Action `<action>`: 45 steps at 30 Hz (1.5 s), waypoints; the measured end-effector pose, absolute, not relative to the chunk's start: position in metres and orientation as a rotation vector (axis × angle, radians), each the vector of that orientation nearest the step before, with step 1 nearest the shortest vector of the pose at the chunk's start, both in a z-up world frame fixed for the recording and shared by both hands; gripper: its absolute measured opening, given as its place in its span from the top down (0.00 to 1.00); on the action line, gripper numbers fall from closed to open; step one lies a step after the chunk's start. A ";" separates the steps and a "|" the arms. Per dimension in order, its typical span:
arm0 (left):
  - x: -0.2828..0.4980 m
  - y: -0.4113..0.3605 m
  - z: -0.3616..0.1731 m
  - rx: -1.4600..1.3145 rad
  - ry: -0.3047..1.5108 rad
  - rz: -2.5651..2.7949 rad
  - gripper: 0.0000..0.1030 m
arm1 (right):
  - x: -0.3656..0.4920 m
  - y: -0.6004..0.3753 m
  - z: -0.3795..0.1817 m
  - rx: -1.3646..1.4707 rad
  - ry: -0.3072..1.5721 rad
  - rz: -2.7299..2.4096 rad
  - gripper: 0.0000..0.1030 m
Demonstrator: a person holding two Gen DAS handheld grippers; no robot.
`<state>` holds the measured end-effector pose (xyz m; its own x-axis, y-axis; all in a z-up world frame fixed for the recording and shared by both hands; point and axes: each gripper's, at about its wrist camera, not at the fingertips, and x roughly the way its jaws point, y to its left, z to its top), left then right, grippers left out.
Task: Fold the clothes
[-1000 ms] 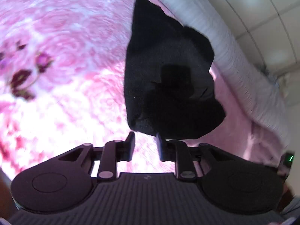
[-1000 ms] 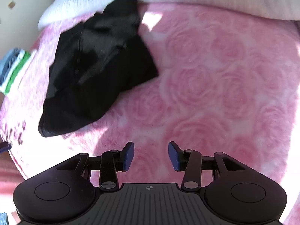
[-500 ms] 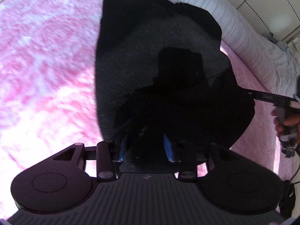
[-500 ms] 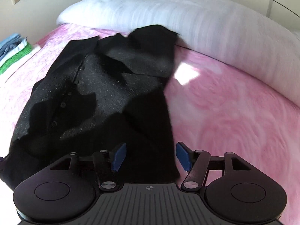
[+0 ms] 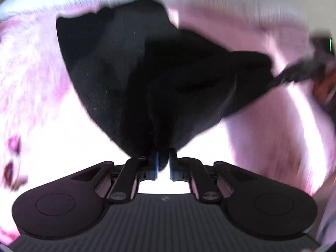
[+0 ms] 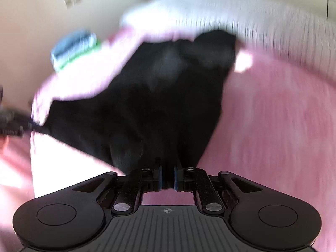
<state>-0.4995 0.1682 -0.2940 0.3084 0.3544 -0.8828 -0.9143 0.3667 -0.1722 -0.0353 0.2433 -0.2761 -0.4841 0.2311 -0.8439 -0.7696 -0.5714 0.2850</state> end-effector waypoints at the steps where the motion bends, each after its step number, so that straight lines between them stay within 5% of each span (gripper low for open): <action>1: -0.499 0.156 -0.301 -0.797 0.927 0.948 0.92 | -0.033 0.230 -0.285 -1.141 0.940 2.006 0.88; 4: -0.511 0.129 -0.312 -0.912 0.958 0.972 0.92 | -0.023 0.200 -0.312 -1.301 1.028 1.742 0.79; 9: -0.551 0.113 -0.323 -1.288 0.582 1.142 0.73 | -0.013 0.187 -0.315 -1.097 1.190 1.631 0.55; 13: -0.565 0.106 -0.341 -1.456 0.413 1.218 0.73 | -0.039 0.178 -0.307 -1.049 1.155 1.749 0.50; 23: -0.552 0.080 -0.352 -1.438 0.434 1.216 0.73 | -0.136 0.085 -0.327 -1.606 0.052 2.079 0.42; 27: -0.549 0.077 -0.354 -1.458 0.416 1.221 0.73 | -0.147 0.080 -0.344 -1.614 -0.122 2.069 0.46; 29: -0.550 0.074 -0.354 -1.462 0.413 1.220 0.73 | -0.149 0.080 -0.354 -1.635 -0.181 2.059 0.63; 32: -0.550 0.073 -0.352 -1.456 0.414 1.216 0.73 | -0.148 0.075 -0.358 -1.664 -0.256 2.048 0.75; 33: -0.550 0.073 -0.351 -1.450 0.415 1.214 0.73 | -0.146 0.074 -0.358 -1.656 -0.264 2.043 0.94; 34: -0.551 0.072 -0.349 -1.445 0.413 1.212 0.73 | -0.143 0.073 -0.355 -1.623 -0.263 2.033 0.98; 38: -0.554 0.074 -0.350 -1.470 0.371 1.203 0.73 | -0.124 0.067 -0.329 -1.425 -0.269 1.891 0.98; 45: -0.555 0.079 -0.362 -1.568 0.266 1.170 0.72 | -0.113 0.067 -0.347 -1.547 -0.013 1.933 0.94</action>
